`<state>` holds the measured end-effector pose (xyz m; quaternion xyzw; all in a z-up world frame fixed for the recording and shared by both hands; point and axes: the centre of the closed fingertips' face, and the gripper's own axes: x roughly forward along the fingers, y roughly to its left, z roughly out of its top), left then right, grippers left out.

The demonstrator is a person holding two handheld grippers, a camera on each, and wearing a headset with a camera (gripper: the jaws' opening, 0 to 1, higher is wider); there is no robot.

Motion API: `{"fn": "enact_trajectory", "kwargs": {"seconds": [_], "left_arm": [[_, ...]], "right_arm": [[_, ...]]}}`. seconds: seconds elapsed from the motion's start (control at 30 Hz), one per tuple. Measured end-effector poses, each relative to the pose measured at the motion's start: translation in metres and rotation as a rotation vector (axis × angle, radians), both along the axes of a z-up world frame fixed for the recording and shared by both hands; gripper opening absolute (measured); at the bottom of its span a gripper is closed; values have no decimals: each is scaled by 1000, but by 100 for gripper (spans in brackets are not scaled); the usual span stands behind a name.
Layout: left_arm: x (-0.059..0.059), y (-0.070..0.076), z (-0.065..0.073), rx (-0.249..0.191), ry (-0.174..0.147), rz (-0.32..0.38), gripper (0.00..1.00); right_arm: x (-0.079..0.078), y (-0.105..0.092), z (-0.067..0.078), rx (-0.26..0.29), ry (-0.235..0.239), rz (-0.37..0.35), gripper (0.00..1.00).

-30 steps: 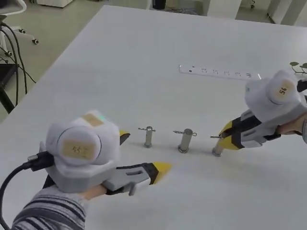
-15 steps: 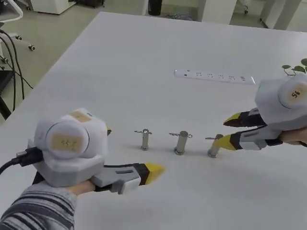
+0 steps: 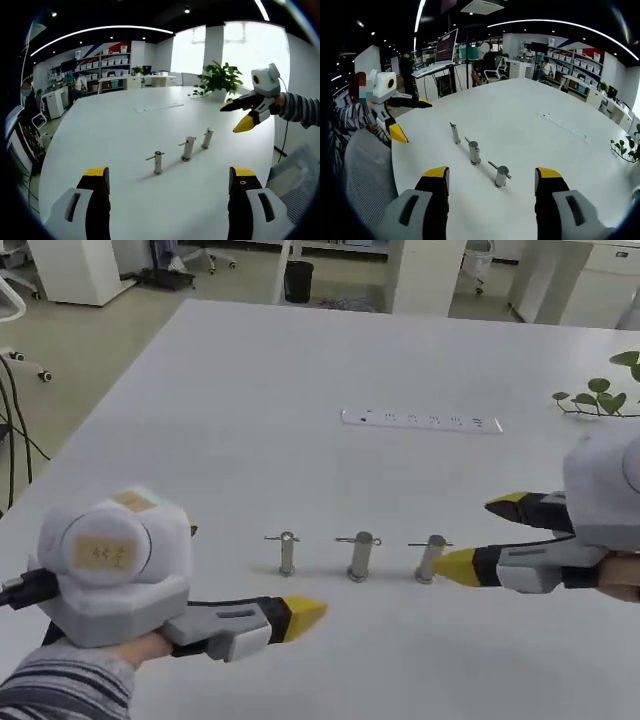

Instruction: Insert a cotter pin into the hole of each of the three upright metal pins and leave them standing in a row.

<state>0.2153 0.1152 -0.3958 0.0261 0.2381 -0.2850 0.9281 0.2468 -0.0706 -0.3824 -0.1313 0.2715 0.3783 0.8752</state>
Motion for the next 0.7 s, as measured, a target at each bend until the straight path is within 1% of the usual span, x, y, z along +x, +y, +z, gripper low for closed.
{"fn": "enact_trajectory", "kwargs": {"seconds": [0.07,0.1,0.17,0.2,0.23,0.3,0.33,0.4,0.43,0.53,0.63,0.7], "left_arm": [[0,1,2,6,-18,-5,99],[0,1,5,12,-46,-17,99],[-2,1,4,12,-42,-19,99],[-2,1,4,6,-43,-19,99],[-2,1,4,-8,-48,-9,99],[0,3,3,-30,-40,13,99],[0,3,3,-38,-38,22,99],[-1,3,2,-38,-38,24,99],[-2,3,1,-36,-35,23,99],[-6,3,-3,-12,-19,21,99],[-7,4,-4,-11,-12,28,99],[-8,5,-4,-12,-10,32,99]], "right_arm": [[-6,2,-1,29,-8,-29,72],[-9,1,-3,34,-5,-43,74],[-11,0,-5,50,-11,-80,77],[-14,2,-7,77,-14,-103,78],[-17,2,-9,80,-11,-104,79],[-19,0,-10,111,-13,-146,80],[-21,0,-10,119,-12,-153,80],[-23,-2,-10,124,-26,-173,80],[-24,-2,-8,139,-29,-188,81],[-26,-2,-5,165,-37,-210,83],[-31,-1,-5,164,-46,-217,84],[-35,0,-7,162,-44,-221,83]]}}
